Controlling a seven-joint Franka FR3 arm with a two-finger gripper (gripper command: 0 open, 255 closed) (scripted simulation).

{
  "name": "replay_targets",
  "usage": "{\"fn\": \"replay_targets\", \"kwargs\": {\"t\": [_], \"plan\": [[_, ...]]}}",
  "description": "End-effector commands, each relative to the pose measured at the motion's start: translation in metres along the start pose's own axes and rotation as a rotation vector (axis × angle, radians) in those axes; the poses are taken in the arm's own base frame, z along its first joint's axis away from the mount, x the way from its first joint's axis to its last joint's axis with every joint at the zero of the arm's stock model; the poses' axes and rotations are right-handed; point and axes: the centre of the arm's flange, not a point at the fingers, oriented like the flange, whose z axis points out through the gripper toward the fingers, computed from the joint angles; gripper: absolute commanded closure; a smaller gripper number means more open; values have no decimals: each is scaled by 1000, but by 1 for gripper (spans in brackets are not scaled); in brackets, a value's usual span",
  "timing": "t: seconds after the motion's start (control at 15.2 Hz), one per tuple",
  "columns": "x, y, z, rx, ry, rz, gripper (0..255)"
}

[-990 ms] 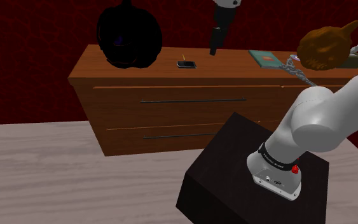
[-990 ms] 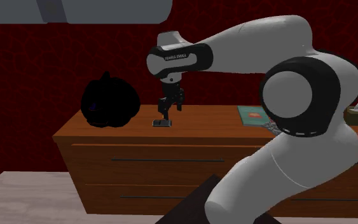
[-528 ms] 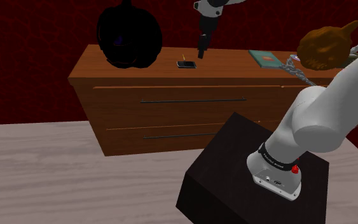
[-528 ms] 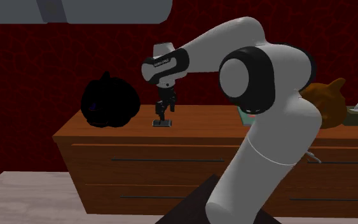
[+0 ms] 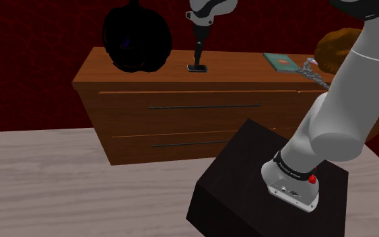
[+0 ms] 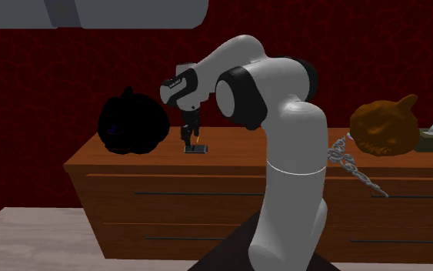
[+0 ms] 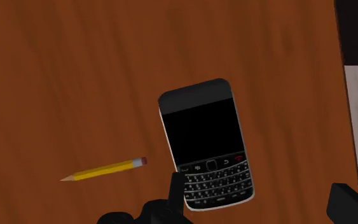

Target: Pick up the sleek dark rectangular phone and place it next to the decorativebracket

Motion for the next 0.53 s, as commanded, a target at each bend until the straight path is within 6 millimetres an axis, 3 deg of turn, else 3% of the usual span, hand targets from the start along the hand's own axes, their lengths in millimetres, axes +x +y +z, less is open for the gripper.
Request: {"fn": "replay_targets", "kwargs": {"t": [0.0,0.07,0.46], "plan": [[22,12,13,2,3,-48,0],[30,16,18,2,4,-66,0],[30,16,50,2,4,-66,0]]}}
